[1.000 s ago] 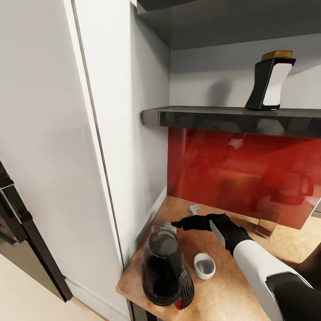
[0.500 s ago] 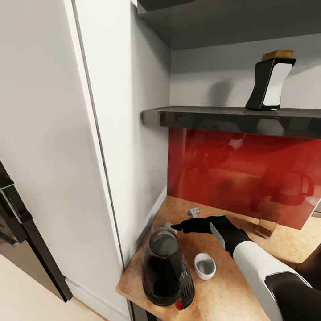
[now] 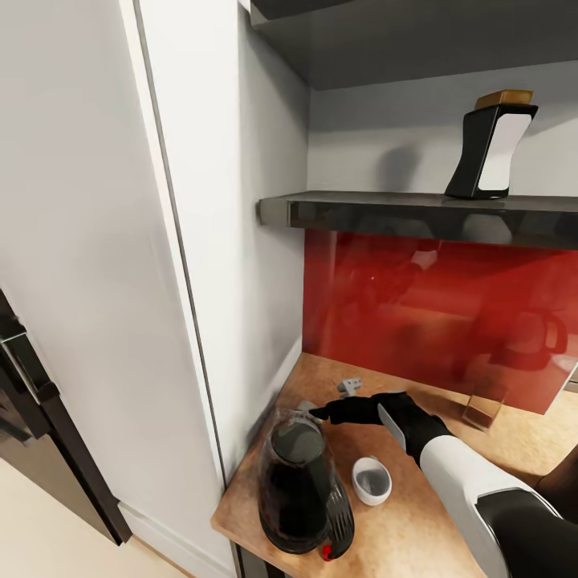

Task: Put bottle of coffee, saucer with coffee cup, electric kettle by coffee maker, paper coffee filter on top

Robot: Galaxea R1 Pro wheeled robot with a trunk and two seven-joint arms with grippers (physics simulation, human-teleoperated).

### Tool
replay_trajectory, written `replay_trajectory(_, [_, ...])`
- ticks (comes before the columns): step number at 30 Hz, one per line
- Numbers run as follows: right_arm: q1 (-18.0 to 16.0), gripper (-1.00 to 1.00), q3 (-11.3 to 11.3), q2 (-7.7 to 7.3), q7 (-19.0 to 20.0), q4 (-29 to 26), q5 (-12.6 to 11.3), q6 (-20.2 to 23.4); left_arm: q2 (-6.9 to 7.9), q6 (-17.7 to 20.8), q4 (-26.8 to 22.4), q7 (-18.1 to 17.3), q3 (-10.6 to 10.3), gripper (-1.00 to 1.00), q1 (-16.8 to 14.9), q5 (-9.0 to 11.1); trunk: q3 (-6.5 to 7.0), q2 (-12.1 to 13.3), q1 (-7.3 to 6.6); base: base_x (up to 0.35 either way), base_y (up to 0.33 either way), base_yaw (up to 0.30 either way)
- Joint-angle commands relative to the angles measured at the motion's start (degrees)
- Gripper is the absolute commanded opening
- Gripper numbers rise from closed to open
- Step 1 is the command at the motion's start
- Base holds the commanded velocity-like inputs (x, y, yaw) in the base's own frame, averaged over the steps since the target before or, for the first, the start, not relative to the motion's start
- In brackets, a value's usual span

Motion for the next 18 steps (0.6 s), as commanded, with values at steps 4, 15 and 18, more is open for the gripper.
replay_trajectory(4, [0.0,1.0,0.5,-0.07,-0.1,0.0,0.4,0.2,0.01,-0.1,0.1,-0.3,0.2,1.0,-0.1,0.2,-0.15,-0.1,0.04,0.0,0.065,0.0])
replay_trajectory(15, [0.0,1.0,0.5,-0.07,-0.1,0.4,0.4,0.2,0.01,-0.1,0.1,-0.3,0.2,1.0,-0.1,0.2,-0.15,-0.1,0.04,0.0,0.077,0.0])
replay_trajectory(18, [0.0,1.0,0.5,-0.07,-0.1,0.5,0.4,0.2,0.01,-0.1,0.1,-0.3,0.1,1.0,-0.1,0.2,-0.15,-0.1,0.04,0.0,0.0,0.0])
